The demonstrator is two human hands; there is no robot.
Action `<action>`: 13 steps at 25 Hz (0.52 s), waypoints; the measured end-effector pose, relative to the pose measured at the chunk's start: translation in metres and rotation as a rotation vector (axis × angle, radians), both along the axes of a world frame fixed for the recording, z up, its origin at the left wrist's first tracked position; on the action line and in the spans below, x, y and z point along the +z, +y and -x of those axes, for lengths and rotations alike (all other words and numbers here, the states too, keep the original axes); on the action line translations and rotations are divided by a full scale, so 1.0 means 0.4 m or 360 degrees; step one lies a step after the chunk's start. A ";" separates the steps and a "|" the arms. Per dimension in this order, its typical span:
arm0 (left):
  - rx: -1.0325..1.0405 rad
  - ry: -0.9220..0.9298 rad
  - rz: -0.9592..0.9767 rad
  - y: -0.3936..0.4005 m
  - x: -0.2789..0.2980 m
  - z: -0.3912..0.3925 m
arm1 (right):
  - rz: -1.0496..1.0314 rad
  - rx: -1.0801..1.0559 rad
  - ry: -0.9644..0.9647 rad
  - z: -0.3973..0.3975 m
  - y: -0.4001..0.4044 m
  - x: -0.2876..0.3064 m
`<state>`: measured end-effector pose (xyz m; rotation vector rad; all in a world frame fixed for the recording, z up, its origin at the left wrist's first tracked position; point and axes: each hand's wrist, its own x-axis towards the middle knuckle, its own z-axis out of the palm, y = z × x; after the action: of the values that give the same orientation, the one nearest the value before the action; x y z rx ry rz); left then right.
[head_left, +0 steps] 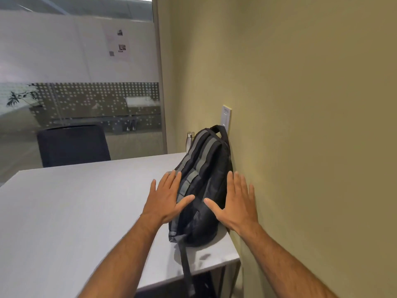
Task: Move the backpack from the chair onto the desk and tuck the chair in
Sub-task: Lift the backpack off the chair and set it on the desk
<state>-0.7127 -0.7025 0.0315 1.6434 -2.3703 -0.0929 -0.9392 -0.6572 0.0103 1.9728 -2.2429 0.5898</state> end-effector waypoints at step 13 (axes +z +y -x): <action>0.0071 -0.0194 0.0070 0.497 -0.064 -0.304 | -0.0080 0.0015 0.0098 -0.212 0.488 -0.041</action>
<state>-0.5911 -0.5039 0.0059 1.7260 -2.4034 0.0688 -0.8545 -0.4620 -0.0061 1.9974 -2.2348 0.4715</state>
